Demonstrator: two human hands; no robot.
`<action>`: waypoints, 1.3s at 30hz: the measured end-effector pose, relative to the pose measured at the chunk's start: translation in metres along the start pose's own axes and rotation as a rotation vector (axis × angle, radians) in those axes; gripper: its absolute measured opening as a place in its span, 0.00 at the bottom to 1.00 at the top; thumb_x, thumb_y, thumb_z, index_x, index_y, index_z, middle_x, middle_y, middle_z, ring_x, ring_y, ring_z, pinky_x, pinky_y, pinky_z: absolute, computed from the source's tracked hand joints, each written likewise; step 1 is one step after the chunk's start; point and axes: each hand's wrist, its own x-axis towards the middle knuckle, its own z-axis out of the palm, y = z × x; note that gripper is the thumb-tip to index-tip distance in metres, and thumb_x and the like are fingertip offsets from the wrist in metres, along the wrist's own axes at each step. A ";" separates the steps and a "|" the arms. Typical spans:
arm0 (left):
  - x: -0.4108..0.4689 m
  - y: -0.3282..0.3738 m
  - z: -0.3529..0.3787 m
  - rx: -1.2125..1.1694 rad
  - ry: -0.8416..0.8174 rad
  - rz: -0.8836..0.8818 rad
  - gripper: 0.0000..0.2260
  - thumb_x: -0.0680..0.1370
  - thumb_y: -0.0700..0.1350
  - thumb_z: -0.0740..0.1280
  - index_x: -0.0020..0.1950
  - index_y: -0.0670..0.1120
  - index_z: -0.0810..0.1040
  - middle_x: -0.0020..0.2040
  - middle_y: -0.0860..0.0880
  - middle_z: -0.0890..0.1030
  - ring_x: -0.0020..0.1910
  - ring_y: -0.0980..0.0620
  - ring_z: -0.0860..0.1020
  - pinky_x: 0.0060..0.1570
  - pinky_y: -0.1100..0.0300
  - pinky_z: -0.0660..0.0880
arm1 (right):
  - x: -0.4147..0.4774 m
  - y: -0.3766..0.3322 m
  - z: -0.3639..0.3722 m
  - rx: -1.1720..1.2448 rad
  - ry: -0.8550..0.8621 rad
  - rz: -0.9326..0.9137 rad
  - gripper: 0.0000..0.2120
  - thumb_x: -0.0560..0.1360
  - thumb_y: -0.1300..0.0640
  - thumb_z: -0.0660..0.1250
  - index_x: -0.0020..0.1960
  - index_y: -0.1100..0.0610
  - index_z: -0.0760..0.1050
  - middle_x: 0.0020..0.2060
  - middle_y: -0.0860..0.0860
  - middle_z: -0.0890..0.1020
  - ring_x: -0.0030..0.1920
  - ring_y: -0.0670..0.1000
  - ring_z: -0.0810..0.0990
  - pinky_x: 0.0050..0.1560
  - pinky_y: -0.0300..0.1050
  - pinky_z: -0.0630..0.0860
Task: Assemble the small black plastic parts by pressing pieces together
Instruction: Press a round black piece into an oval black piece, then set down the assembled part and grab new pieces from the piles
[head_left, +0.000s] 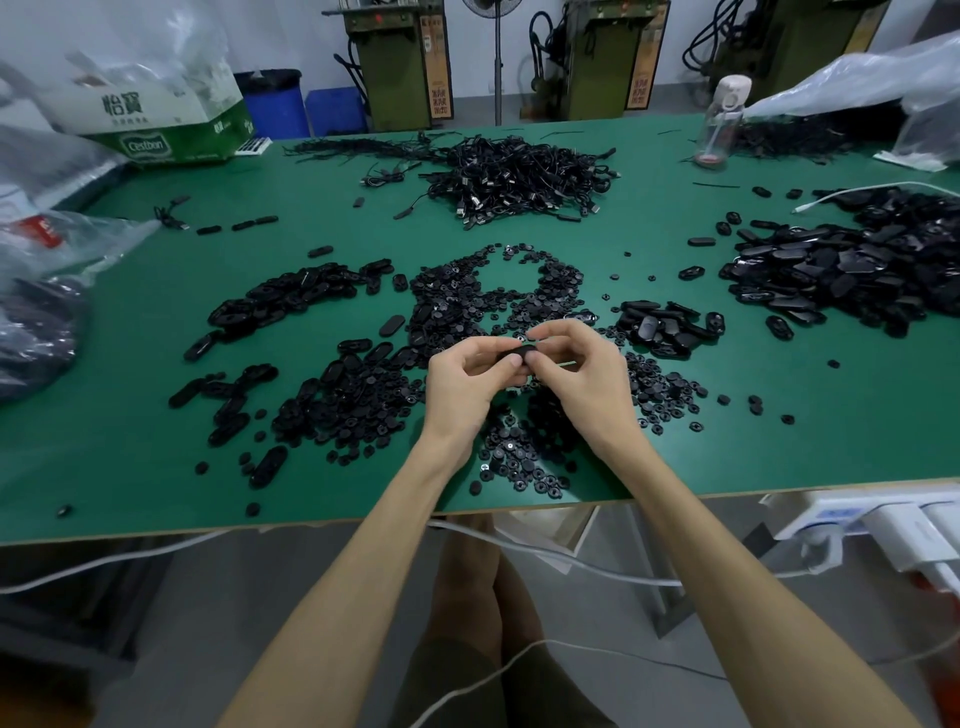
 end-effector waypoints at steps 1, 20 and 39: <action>0.000 0.000 0.000 0.001 0.005 -0.002 0.07 0.78 0.33 0.73 0.55 0.38 0.85 0.45 0.42 0.88 0.45 0.43 0.87 0.50 0.56 0.84 | 0.000 0.000 0.001 0.000 -0.001 -0.003 0.08 0.77 0.62 0.73 0.54 0.52 0.82 0.42 0.48 0.87 0.46 0.46 0.85 0.51 0.48 0.82; 0.009 0.010 0.000 0.476 0.046 0.207 0.09 0.83 0.37 0.66 0.57 0.48 0.82 0.57 0.48 0.82 0.55 0.55 0.81 0.56 0.64 0.79 | 0.003 0.008 -0.002 0.117 0.439 0.110 0.10 0.80 0.63 0.66 0.56 0.53 0.82 0.47 0.49 0.84 0.45 0.46 0.80 0.47 0.46 0.78; 0.079 0.021 -0.125 1.423 0.089 0.085 0.09 0.82 0.35 0.68 0.61 0.36 0.83 0.59 0.36 0.82 0.60 0.38 0.80 0.61 0.42 0.78 | 0.007 0.011 -0.005 0.299 0.458 0.313 0.28 0.80 0.66 0.63 0.78 0.55 0.65 0.75 0.53 0.68 0.71 0.49 0.73 0.71 0.43 0.72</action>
